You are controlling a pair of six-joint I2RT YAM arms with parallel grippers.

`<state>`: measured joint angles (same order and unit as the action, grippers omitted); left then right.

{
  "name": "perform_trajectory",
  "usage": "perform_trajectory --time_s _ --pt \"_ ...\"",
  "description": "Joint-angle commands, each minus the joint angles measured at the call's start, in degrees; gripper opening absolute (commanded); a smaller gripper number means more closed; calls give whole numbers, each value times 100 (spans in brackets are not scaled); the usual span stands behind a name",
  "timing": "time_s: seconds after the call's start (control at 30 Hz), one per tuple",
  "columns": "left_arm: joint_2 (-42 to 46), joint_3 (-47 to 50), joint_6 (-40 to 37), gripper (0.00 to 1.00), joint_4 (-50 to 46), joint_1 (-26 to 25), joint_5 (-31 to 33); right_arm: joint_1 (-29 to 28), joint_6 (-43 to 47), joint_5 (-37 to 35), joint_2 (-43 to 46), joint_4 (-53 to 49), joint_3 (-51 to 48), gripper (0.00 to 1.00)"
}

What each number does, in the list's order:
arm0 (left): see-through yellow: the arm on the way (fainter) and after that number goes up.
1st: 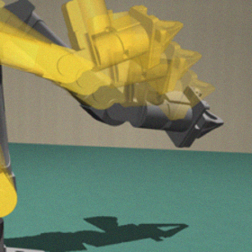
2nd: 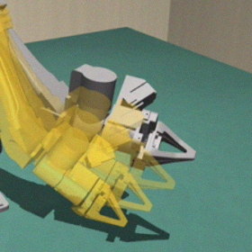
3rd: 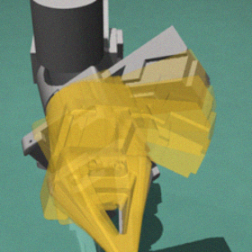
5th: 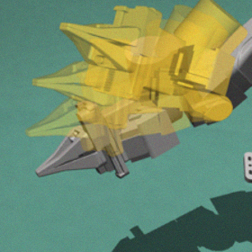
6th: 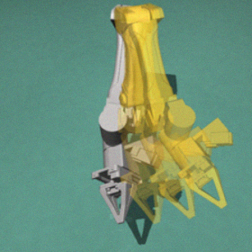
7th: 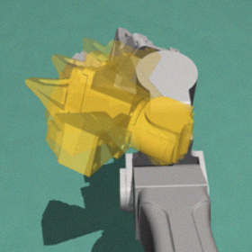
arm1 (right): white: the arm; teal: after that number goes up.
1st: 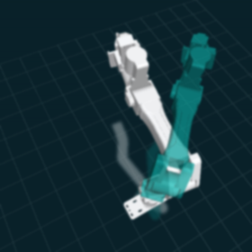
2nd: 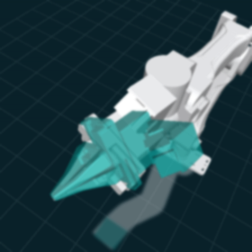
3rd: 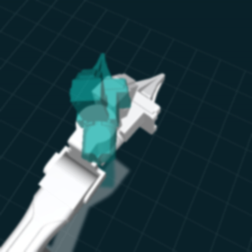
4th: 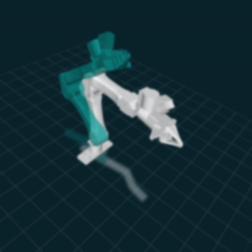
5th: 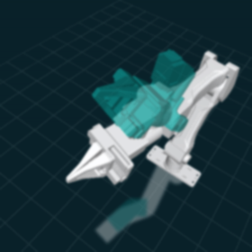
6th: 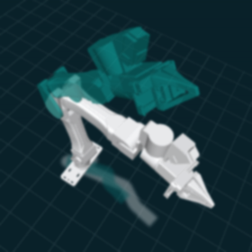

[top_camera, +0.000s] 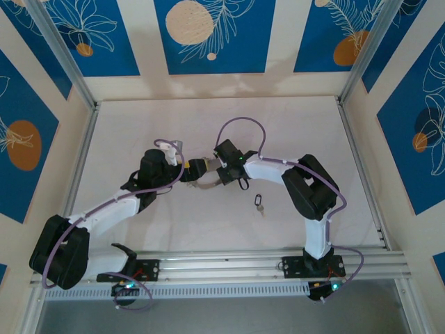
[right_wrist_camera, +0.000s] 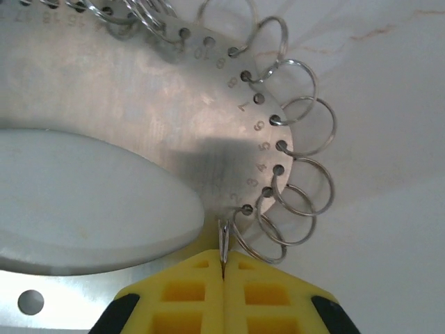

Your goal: Put the keys on the keyring

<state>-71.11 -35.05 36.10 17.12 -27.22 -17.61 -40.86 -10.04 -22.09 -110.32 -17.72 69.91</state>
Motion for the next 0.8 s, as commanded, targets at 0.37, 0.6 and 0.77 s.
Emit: perform_trajectory --time_s 0.37,0.6,0.77 --pt "-189 6 444 100 -34 17 -258 338 -1413 2441 1254 563 -1414 0" --pt "-62 19 688 100 -133 16 5 731 -1674 3145 1604 1225 -1937 0" --pt "130 95 630 100 -129 16 121 1054 -1660 3645 1759 1655 -2127 0"
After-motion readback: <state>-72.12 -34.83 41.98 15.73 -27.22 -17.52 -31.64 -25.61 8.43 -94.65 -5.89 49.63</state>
